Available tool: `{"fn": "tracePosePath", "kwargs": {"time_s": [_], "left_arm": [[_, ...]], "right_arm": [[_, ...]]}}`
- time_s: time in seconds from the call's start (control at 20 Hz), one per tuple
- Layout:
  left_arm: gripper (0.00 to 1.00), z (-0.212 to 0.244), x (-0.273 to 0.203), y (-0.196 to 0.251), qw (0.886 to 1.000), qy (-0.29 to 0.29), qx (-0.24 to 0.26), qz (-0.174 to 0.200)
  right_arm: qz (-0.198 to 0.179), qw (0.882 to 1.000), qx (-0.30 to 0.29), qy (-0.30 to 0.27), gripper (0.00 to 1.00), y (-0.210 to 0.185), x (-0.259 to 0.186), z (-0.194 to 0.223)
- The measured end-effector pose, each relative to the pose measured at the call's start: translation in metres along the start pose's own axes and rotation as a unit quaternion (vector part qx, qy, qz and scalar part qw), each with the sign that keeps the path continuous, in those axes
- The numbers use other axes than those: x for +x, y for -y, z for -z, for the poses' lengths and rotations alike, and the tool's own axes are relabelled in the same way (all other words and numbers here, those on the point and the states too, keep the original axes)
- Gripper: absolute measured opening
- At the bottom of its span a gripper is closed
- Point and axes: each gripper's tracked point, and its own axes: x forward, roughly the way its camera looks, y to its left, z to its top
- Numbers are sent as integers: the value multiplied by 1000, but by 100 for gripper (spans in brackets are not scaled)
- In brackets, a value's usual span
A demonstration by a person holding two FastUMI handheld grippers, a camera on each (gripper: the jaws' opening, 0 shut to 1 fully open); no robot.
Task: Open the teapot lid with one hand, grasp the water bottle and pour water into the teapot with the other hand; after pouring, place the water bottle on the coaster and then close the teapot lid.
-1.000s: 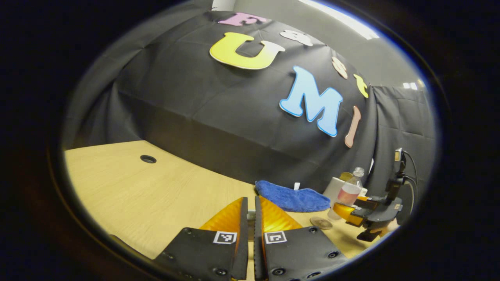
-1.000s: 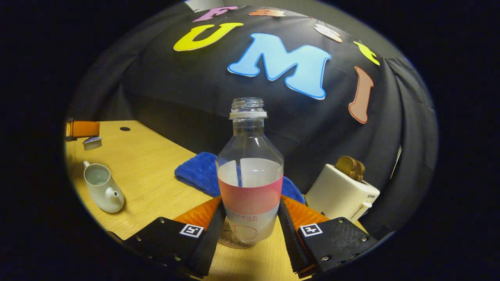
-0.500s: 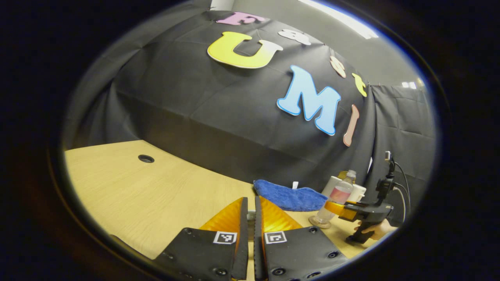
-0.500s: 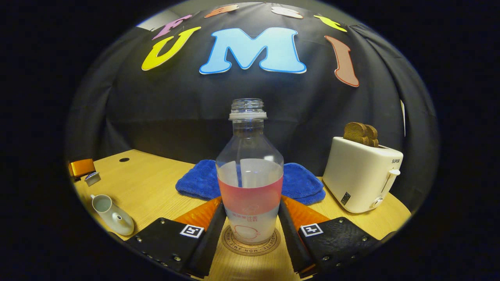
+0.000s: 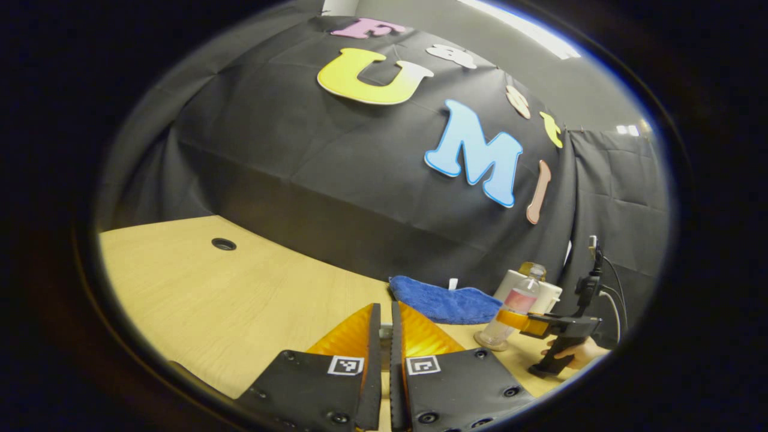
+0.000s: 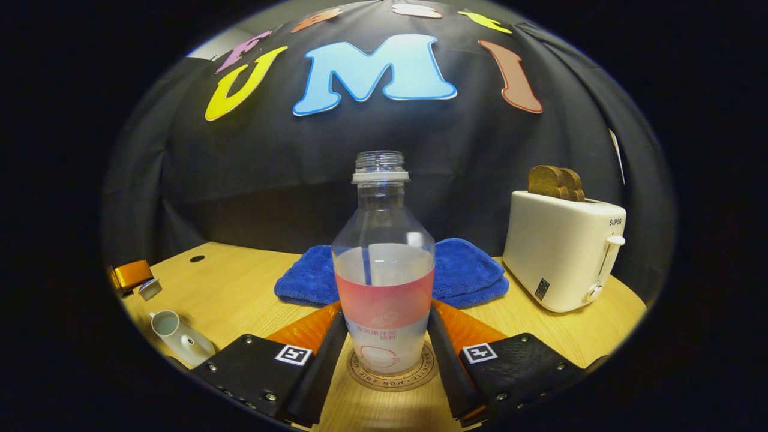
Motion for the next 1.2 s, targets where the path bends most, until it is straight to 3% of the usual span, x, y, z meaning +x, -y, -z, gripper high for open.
{"fn": "tracePosePath", "kwargs": {"time_s": [0.35,0.5,0.75,1.2], "left_arm": [[12,2,0,2,1000,-2,0,2],[12,1,-2,5,1000,-3,-3,6],[12,-2,-6,17,1000,3,6,17],[12,5,-6,39,999,-10,34,33]], "right_arm": [[12,1000,-7,-11,83,-2,-5,2],[26,999,-23,9,93,-3,-16,-11],[34,998,-27,38,94,-12,-63,-28],[72,996,-21,42,94,-18,-146,4]]}}
